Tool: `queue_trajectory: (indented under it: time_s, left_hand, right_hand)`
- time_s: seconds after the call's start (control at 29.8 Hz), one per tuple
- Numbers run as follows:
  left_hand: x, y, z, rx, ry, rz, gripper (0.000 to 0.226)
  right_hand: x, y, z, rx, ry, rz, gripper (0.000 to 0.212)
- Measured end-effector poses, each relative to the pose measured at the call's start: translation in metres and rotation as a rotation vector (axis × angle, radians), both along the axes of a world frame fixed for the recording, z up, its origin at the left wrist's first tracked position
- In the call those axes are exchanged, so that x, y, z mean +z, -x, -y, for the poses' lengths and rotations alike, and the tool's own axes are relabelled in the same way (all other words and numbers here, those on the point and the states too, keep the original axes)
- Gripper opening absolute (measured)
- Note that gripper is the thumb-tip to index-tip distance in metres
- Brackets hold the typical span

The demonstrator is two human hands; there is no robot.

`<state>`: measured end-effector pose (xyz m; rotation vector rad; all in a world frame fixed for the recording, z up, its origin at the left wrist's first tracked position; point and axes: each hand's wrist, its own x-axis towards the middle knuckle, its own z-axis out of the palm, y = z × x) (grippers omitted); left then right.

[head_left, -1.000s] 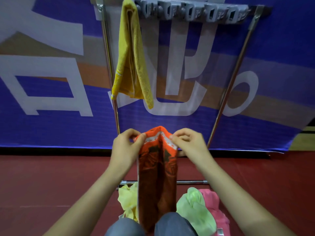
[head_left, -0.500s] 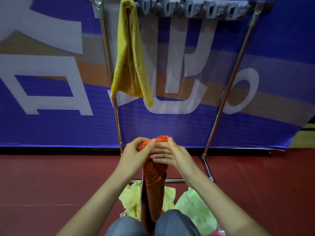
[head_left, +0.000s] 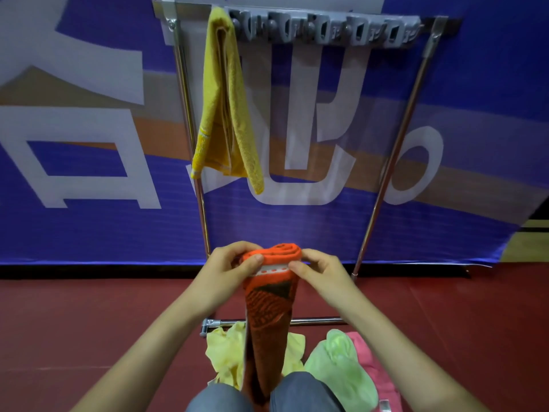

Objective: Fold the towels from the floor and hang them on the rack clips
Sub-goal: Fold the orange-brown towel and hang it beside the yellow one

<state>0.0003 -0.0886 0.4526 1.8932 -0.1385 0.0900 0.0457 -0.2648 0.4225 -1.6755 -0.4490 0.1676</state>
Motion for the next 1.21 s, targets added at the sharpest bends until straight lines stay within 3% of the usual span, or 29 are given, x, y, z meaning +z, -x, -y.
queue_trajectory:
  time_s: [0.07, 0.2, 0.34, 0.57, 0.87, 0.97, 1.21]
  left_hand:
    - [0.004, 0.001, -0.004, 0.013, -0.048, -0.020, 0.005]
    - [0.018, -0.001, -0.007, -0.001, -0.284, -0.079, 0.029]
    - [0.030, -0.003, -0.004, -0.045, -0.418, -0.041, 0.028]
    - [0.034, -0.002, -0.002, -0.051, -0.584, -0.035, 0.028]
    - [0.047, -0.002, 0.000, 0.000, -0.529, 0.145, 0.022]
    - [0.060, -0.001, -0.004, 0.070, -0.498, 0.235, 0.027]
    - [0.097, -0.002, -0.028, 0.234, -0.441, 0.337, 0.013]
  right_hand:
    - [0.003, 0.001, -0.003, 0.022, -0.023, 0.014, 0.023]
    - [0.009, 0.008, -0.012, 0.089, -0.001, 0.073, 0.009]
    - [0.011, 0.013, -0.022, 0.131, 0.026, 0.063, 0.025]
    - [0.008, 0.012, -0.023, 0.112, 0.023, 0.063, 0.024]
    - [-0.010, 0.008, -0.020, 0.210, -0.097, -0.078, 0.020]
    - [-0.025, 0.005, -0.018, 0.273, -0.036, -0.169, 0.021]
    - [-0.062, 0.004, -0.011, 0.262, 0.149, -0.290, 0.018]
